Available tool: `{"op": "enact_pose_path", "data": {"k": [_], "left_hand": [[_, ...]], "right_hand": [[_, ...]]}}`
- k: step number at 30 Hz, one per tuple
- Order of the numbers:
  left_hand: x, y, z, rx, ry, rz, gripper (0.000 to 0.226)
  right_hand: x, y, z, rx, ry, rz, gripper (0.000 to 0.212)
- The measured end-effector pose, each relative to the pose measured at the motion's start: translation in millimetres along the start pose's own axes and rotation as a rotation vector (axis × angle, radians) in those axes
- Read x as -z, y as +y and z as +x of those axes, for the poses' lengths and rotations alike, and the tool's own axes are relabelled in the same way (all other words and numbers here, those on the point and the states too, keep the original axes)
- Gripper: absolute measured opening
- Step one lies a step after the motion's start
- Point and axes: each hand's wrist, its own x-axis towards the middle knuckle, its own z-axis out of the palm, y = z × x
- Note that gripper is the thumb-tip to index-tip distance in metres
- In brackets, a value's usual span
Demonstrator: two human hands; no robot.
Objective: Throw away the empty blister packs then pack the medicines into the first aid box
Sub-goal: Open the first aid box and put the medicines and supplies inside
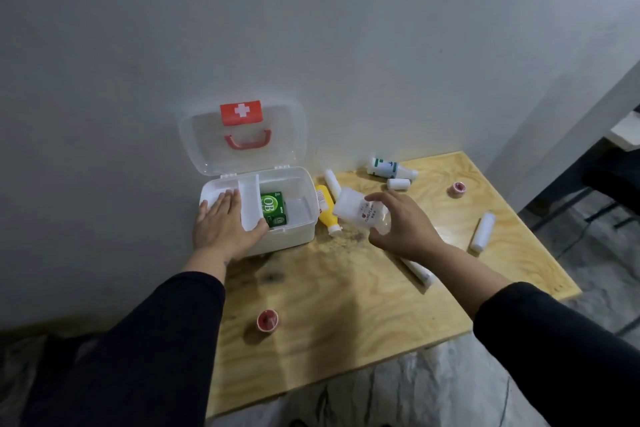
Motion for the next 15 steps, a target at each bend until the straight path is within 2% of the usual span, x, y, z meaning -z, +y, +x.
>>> {"op": "enact_pose_path", "data": {"k": [8,15], "left_hand": [[-3.9,-1.9,-2.0,-0.011,0.030,-0.010,0.092],[-9.4,0.2,-6.7,0.005,0.074,-0.034,0.104]], "right_hand": [[-4.2,-69.2,67.9,0.227,-0.080,-0.230,0.056],[-40.3,-101.5,100.4,0.287,-0.190,-0.500,0.045]]}}
